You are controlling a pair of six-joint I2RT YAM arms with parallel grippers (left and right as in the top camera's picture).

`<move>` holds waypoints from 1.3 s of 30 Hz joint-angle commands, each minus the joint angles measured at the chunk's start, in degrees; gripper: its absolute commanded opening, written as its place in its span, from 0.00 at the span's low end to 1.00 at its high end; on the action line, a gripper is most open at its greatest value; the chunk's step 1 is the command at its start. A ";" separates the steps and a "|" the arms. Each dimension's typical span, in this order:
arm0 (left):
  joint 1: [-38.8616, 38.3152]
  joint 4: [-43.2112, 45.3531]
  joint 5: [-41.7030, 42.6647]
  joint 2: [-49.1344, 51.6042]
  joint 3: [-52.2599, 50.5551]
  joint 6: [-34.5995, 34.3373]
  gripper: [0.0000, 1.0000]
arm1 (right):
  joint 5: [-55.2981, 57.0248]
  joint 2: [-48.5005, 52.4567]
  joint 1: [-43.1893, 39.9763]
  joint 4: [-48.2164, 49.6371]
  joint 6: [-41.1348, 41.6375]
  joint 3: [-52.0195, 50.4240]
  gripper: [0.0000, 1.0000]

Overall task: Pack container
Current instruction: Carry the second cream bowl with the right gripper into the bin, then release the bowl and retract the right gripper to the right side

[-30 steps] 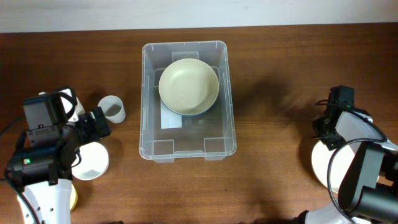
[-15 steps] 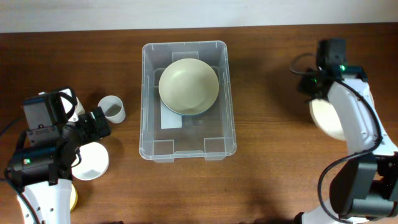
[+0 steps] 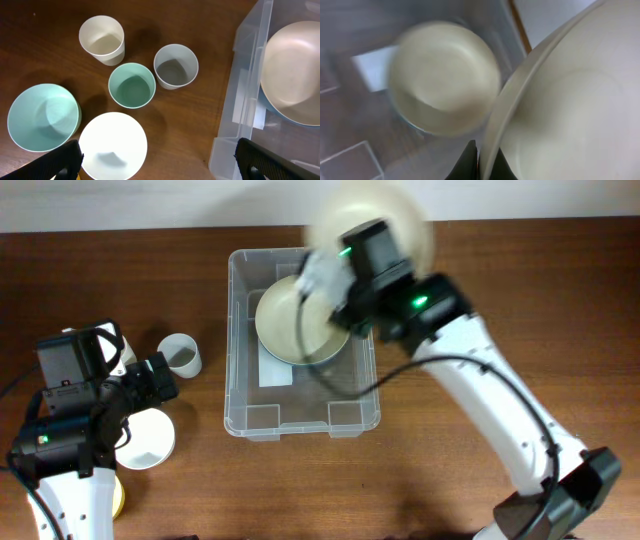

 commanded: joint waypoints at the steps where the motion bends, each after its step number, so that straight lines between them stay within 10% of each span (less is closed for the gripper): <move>1: 0.28 -0.09 0.66 -0.35 0.94 -0.72 0.99 | -0.24 1.64 3.91 0.00 -11.04 1.33 0.04; 19: 0.28 -0.09 0.63 -0.35 0.94 -0.72 0.99 | -9.64 17.31 5.01 -0.61 -11.67 1.33 0.04; 24: 0.28 -0.09 0.63 -0.35 0.94 -0.72 0.99 | -9.44 17.57 5.01 0.00 -11.63 1.36 0.28; 32: 0.28 -0.09 0.63 -0.35 0.94 -0.72 0.99 | -1.09 10.58 3.76 0.42 2.01 5.77 0.30; 33: 0.28 -0.09 0.63 -0.35 0.94 -0.72 0.99 | 1.73 8.13 1.51 0.57 11.61 8.04 0.66; 34: 0.28 -0.11 0.63 -0.35 0.94 -0.72 0.99 | 2.60 7.04 -0.24 0.52 18.23 9.01 0.82; 39: 0.28 -0.09 0.66 -0.35 0.94 -0.72 0.99 | 2.16 3.19 -15.72 -2.95 47.36 9.88 0.99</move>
